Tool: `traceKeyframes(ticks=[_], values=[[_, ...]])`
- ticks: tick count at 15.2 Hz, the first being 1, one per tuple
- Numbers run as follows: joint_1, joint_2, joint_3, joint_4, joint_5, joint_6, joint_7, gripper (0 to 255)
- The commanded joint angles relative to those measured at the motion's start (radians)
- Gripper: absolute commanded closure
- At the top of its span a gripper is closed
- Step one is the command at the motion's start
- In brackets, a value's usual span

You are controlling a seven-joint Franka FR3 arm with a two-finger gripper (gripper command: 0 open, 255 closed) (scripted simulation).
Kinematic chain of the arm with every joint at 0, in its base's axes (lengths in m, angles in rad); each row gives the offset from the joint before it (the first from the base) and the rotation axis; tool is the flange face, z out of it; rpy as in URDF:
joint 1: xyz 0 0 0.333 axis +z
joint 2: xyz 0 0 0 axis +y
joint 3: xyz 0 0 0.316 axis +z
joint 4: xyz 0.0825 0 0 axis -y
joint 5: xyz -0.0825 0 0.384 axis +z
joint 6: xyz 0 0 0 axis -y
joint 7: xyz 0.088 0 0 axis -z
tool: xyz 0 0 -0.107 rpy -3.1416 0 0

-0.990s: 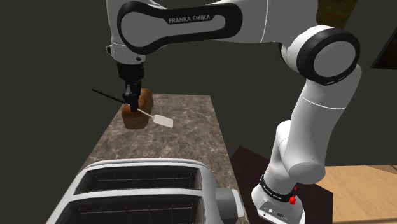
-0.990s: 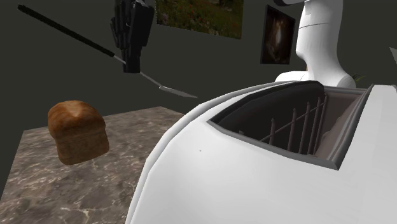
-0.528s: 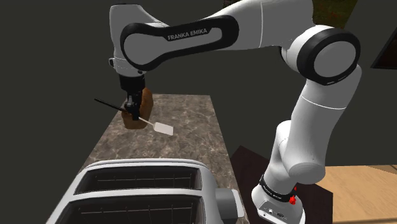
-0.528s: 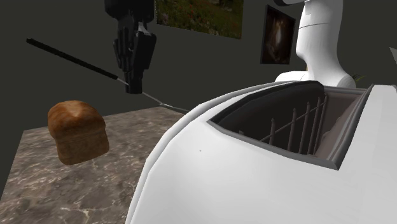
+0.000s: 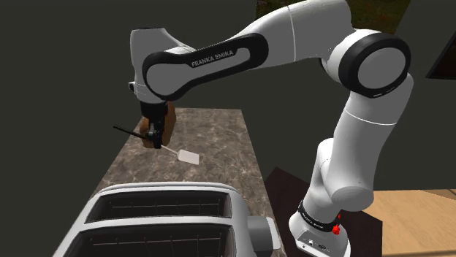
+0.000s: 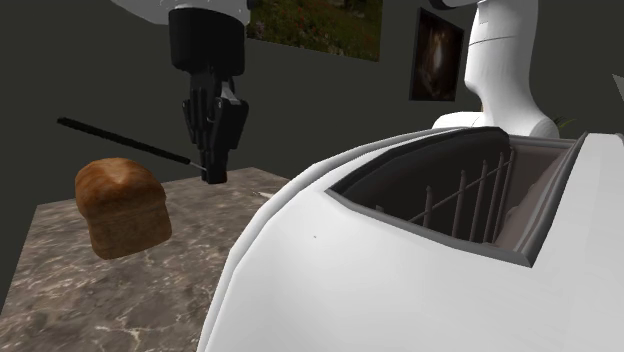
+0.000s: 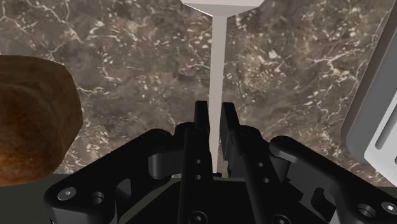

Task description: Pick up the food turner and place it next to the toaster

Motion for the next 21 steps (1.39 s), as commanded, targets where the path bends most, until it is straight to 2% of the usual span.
traceKeyframes(ticks=[1, 21], values=[[0.0, 0.006, 0.0, -0.018, 0.0, 0.025, 0.0, 255], [0.002, 0.103, 0.0, -0.177, -0.009, 0.279, 0.003, 255]])
